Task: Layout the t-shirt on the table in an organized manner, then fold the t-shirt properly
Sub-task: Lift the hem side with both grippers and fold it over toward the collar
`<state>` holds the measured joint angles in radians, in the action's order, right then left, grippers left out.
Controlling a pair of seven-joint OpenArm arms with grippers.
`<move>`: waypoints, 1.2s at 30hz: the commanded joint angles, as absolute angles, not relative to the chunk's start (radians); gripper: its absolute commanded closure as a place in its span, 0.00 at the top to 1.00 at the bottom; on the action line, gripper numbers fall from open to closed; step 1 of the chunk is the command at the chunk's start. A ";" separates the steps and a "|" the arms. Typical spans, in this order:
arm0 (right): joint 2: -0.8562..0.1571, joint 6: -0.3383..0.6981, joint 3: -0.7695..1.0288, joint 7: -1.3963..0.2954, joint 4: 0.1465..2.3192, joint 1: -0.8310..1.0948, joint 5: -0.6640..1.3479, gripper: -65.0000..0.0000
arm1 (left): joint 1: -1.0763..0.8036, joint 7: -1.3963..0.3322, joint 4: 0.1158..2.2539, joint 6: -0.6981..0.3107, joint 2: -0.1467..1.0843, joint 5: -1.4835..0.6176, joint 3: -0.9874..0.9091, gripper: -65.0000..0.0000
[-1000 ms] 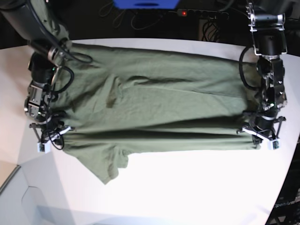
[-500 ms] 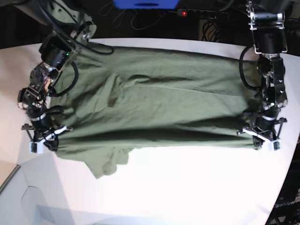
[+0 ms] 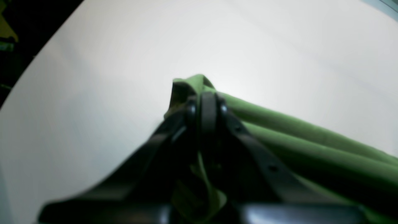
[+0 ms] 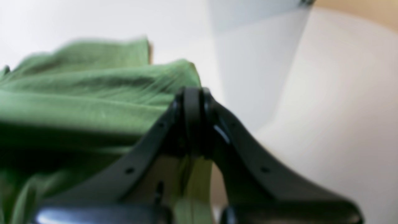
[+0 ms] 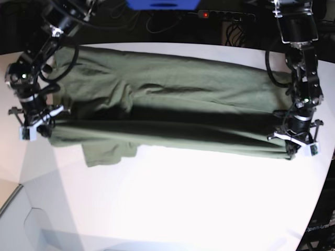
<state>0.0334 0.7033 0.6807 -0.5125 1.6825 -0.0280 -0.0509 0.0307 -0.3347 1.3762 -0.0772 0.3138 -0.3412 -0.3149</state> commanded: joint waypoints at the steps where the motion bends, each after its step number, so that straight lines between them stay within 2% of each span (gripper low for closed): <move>1: 0.022 0.698 0.673 -0.490 1.715 -0.016 -0.016 0.00 | 0.041 -0.305 1.403 -0.071 0.314 -0.341 -0.325 0.00; 10: 0.021 0.698 0.668 -0.486 1.785 0.136 0.087 0.00 | -0.090 -0.305 1.540 -0.068 0.298 -0.341 -0.326 0.00; 17: 0.018 0.698 0.671 -0.484 1.791 0.162 0.087 0.00 | -0.168 -0.305 1.603 -0.068 0.298 -0.341 -0.329 0.00; 22: 0.018 0.698 0.691 -0.484 1.790 0.159 0.087 0.00 | -0.208 -0.305 1.647 -0.076 0.285 -0.341 -0.401 0.00; 36: 0.019 0.698 0.693 -0.483 1.788 0.197 0.087 0.00 | -0.283 -0.305 1.607 -0.077 0.272 -0.341 -0.437 0.00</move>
<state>0.0307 0.7025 0.6910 -0.5125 1.7691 0.2062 0.0719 -0.2844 -0.3241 1.5951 -0.0830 0.2600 -0.3420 -0.4282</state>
